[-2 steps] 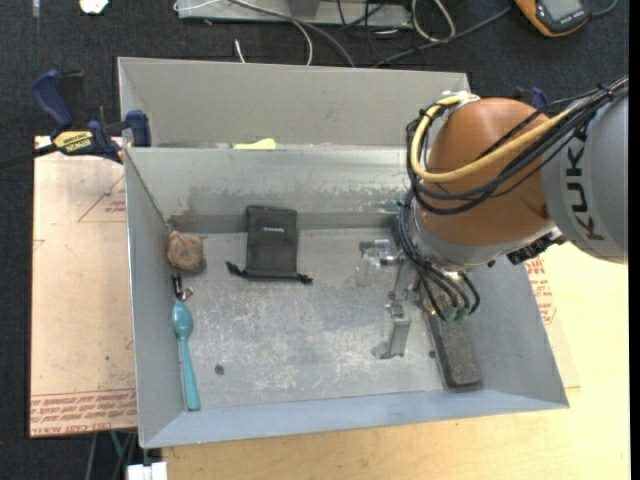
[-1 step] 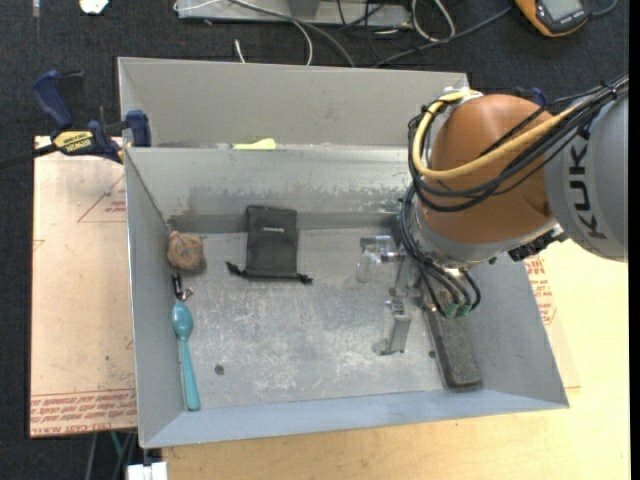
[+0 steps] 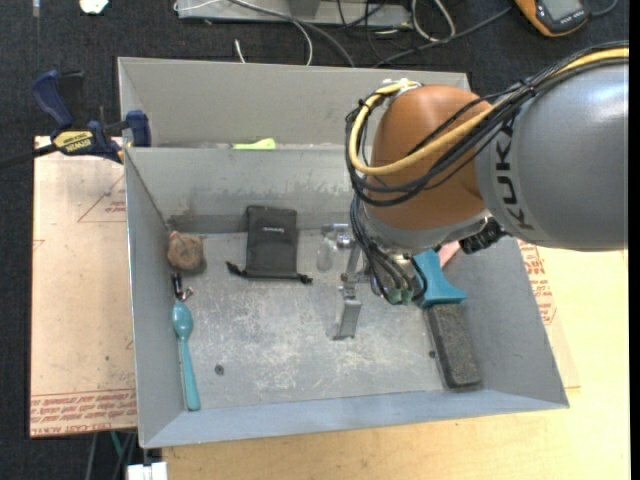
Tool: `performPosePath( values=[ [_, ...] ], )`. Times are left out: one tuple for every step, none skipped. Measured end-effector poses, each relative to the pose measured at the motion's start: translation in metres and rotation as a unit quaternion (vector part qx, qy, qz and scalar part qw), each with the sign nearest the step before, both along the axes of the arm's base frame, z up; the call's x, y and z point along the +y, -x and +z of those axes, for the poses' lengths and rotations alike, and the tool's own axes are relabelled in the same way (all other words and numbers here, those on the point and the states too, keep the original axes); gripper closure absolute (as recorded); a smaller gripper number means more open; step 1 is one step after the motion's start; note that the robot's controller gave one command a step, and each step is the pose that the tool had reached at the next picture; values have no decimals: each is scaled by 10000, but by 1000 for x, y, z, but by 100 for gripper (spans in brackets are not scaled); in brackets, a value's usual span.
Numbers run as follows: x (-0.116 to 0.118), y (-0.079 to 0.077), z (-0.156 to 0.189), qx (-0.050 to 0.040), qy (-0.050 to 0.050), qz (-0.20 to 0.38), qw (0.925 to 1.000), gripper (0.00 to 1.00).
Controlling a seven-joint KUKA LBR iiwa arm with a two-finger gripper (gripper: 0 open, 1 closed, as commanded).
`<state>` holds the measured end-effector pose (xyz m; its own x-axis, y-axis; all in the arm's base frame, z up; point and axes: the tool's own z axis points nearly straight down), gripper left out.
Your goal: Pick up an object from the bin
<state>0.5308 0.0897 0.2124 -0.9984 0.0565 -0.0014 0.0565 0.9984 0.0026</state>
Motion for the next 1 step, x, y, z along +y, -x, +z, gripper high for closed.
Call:
performPosePath(
  values=[
    [40, 15, 27, -20, 6, 299, 9996, 0]
  ],
)
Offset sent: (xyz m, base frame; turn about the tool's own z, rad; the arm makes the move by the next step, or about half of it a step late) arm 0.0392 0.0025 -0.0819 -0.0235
